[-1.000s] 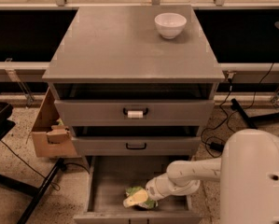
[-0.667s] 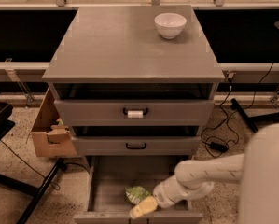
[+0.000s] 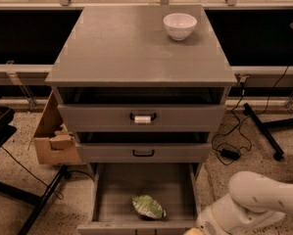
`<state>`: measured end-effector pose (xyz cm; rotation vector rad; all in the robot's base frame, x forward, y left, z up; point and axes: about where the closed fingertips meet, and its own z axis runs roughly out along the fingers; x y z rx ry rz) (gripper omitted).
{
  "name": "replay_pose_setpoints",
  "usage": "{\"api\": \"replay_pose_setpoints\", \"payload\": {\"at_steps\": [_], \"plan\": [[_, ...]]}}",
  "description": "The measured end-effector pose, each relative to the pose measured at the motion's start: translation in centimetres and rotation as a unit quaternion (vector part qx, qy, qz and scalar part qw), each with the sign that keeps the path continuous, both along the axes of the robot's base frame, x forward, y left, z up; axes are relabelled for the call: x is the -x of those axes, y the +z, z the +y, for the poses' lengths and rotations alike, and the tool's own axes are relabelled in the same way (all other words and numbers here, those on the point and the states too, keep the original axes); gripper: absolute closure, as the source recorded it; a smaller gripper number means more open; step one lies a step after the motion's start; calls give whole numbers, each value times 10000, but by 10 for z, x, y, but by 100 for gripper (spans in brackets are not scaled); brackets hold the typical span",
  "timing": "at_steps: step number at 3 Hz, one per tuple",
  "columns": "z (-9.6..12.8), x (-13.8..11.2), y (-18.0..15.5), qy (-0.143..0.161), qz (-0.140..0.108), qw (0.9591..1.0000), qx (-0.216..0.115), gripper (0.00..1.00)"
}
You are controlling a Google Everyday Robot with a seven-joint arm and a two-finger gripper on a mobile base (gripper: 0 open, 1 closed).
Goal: Place green jalapeno chip bag into bottom drawer
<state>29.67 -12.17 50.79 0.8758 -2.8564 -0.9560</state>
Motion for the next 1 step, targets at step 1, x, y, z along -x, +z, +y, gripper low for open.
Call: {"api": "replay_pose_setpoints", "payload": {"at_steps": [1], "plan": [[-25, 1, 72, -24, -606, 9981, 67, 0]]}}
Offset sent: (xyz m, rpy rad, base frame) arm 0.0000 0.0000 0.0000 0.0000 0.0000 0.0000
